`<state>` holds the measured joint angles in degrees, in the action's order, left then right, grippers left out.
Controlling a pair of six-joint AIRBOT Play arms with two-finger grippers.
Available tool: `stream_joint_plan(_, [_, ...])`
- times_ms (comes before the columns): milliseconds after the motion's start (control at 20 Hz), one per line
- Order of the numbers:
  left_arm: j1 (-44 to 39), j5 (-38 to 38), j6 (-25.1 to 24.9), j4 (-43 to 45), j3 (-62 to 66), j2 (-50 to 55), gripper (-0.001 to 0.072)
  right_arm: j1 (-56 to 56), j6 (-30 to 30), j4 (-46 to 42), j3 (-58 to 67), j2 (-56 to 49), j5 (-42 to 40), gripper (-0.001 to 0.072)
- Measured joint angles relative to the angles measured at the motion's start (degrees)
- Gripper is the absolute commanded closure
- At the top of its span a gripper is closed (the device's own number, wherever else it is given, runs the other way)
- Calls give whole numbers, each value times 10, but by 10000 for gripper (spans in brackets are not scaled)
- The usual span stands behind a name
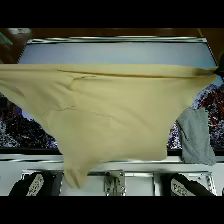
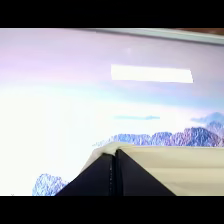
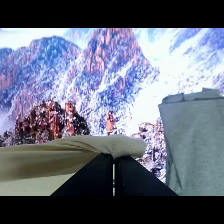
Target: Fold the shirts.
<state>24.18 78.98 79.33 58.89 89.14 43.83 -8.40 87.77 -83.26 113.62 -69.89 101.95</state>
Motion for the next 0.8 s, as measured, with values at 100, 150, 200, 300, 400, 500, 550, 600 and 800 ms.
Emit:
stream_joint_plan(100, [-5,-29,-13,-9,-72,50,676,0,0,18,0,-82,-7,652])
stream_joint_plan(150, [-10,-53,-22,-19,-98,78,676,0,1,30,0,-125,-24,652])
stream_joint_plan(200, [-17,-82,-31,-27,-119,112,676,0,1,40,0,-167,-47,652])
stream_joint_plan(300, [-39,-147,-58,-46,-144,189,676,1,3,64,0,-248,-112,652])
stream_joint_plan(400, [-67,-219,-92,-72,-152,267,675,0,6,86,0,-316,-188,652])
stream_joint_plan(500, [-98,-291,-117,-94,-150,337,675,0,6,119,0,-369,-262,652])
stream_joint_plan(550, [-113,-327,-126,-103,-148,367,676,0,6,134,0,-393,-300,652])
stream_joint_plan(600, [-128,-365,-133,-111,-146,394,675,0,6,144,0,-413,-332,652])
stream_joint_plan(800, [-172,-490,-146,-125,-144,466,675,2,-1,174,0,-475,-442,652])
